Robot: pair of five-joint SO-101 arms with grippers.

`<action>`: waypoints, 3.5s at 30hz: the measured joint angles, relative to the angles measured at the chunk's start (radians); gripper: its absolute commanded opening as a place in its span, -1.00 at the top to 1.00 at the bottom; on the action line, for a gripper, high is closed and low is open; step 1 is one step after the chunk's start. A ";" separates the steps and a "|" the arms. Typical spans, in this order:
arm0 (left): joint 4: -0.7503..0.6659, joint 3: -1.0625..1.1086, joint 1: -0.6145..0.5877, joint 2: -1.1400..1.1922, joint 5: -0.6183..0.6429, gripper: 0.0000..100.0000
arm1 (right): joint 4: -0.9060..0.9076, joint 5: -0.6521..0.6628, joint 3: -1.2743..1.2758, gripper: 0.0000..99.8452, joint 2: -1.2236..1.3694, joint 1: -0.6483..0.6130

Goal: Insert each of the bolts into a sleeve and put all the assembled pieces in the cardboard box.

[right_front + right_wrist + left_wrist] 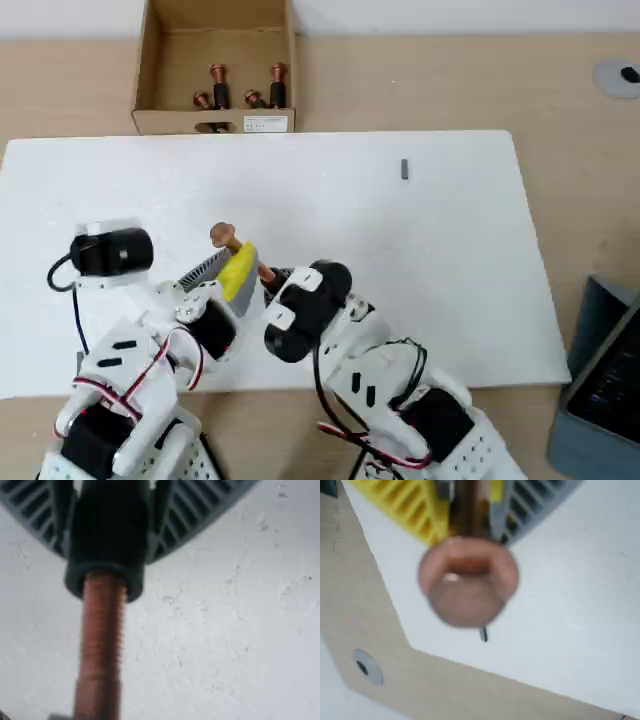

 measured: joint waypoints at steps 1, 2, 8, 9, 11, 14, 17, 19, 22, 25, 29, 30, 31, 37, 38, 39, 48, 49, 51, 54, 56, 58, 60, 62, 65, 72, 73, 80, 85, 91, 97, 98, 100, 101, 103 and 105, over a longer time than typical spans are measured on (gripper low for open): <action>0.000 0.000 0.002 0.003 -0.002 1.00 | 0.000 0.000 0.000 0.98 0.000 0.000; 0.000 0.000 0.002 0.003 -0.002 1.00 | 0.000 0.000 0.000 0.98 0.000 0.000; 0.006 0.023 0.035 -0.002 -0.086 1.00 | 0.000 0.026 0.002 0.98 0.000 0.000; 0.006 0.023 0.048 -0.002 -0.107 1.00 | 0.000 0.026 0.002 0.98 0.000 0.002; 0.008 0.023 0.074 0.000 -0.141 1.00 | 0.000 0.026 0.000 0.98 0.000 0.002; 0.009 0.034 0.110 0.003 -0.170 1.00 | 0.000 0.026 -0.002 0.98 0.000 0.002; 0.009 0.040 0.117 0.005 -0.175 1.00 | 0.000 0.026 -0.002 0.98 -0.002 0.002; 0.009 0.064 0.121 0.003 -0.176 1.00 | 0.000 0.026 -0.002 0.98 -0.002 0.002; 0.008 0.081 0.127 0.000 -0.176 1.00 | 0.000 0.026 0.000 0.98 -0.002 0.002; 0.006 0.094 0.129 -0.002 -0.183 1.00 | 0.000 0.026 0.000 0.98 -0.002 0.002; 0.000 0.106 0.146 -0.002 -0.242 0.99 | 0.002 0.026 0.002 0.98 -0.002 0.002; 0.000 0.106 0.146 -0.002 -0.247 0.99 | 0.002 0.025 0.002 0.98 -0.002 0.003; 0.000 0.106 0.146 -0.002 -0.252 0.98 | 0.002 0.025 0.002 0.98 -0.002 0.003; 0.000 0.106 0.146 -0.002 -0.256 0.69 | 0.002 0.025 0.002 0.98 -0.002 0.003; 0.002 0.106 0.146 -0.002 -0.261 0.66 | 0.002 0.026 0.002 0.98 -0.002 0.003; 0.003 0.107 0.146 -0.002 -0.258 0.64 | 0.002 0.026 0.002 0.98 -0.002 0.003; 0.005 0.089 0.135 -0.002 -0.261 0.64 | 0.002 0.026 0.000 0.98 -0.002 0.003; 0.008 0.086 0.126 0.000 -0.258 0.64 | 0.002 0.025 0.000 0.98 -0.002 0.003; 0.008 0.086 0.103 0.000 -0.256 0.64 | 0.000 0.025 0.000 0.98 -0.002 0.002; 0.009 0.086 0.069 0.003 -0.287 0.64 | 0.000 0.026 -0.002 0.98 -0.002 -0.002; 0.009 0.071 0.055 0.005 -0.295 0.64 | 0.000 0.026 0.000 0.98 -0.002 0.002; 0.009 0.048 0.049 0.003 -0.299 0.64 | -0.002 0.026 -0.002 0.98 -0.002 -0.002; 0.009 0.025 0.046 0.003 -0.299 0.64 | 0.000 0.026 0.000 0.98 -0.002 0.000; 0.009 0.003 0.043 0.003 -0.299 0.64 | 0.000 0.026 0.000 0.98 -0.002 0.000; 0.009 -0.023 0.020 0.003 -0.299 0.66 | 0.000 0.026 0.000 0.98 -0.002 0.000; 0.009 -0.031 -0.091 0.003 -0.318 0.97 | 0.000 0.026 0.000 0.98 -0.002 0.000; 0.009 -0.031 -0.112 0.003 -0.334 0.98 | 0.000 0.026 0.000 0.98 -0.002 0.000; 0.008 0.000 -0.351 0.002 -0.508 1.00 | 0.000 0.026 0.000 0.98 -0.002 0.106; 0.008 0.126 -0.512 0.003 -0.591 1.00 | 0.040 -0.074 -0.017 0.98 -0.002 0.216; 0.008 0.285 -0.554 0.005 -0.600 1.00 | 0.166 -0.144 -0.098 0.98 -0.002 0.249; 0.008 0.427 -0.555 0.005 -0.600 1.00 | 0.189 -0.144 -0.236 0.98 0.035 0.250; 0.009 0.434 -0.557 0.008 -0.600 1.00 | 0.189 -0.144 -0.273 0.98 0.074 0.250; 0.008 0.436 -0.562 0.006 -0.600 1.00 | 0.189 -0.144 -0.345 0.98 0.170 0.250; 0.008 0.436 -0.562 0.005 -0.600 1.00 | 0.189 -0.144 -0.387 0.98 0.222 0.250; 0.008 0.436 -0.562 0.005 -0.600 1.00 | 0.189 -0.144 -0.476 0.98 0.331 0.250; 0.008 0.436 -0.562 0.005 -0.600 1.00 | 0.180 -0.144 -0.560 0.98 0.450 0.250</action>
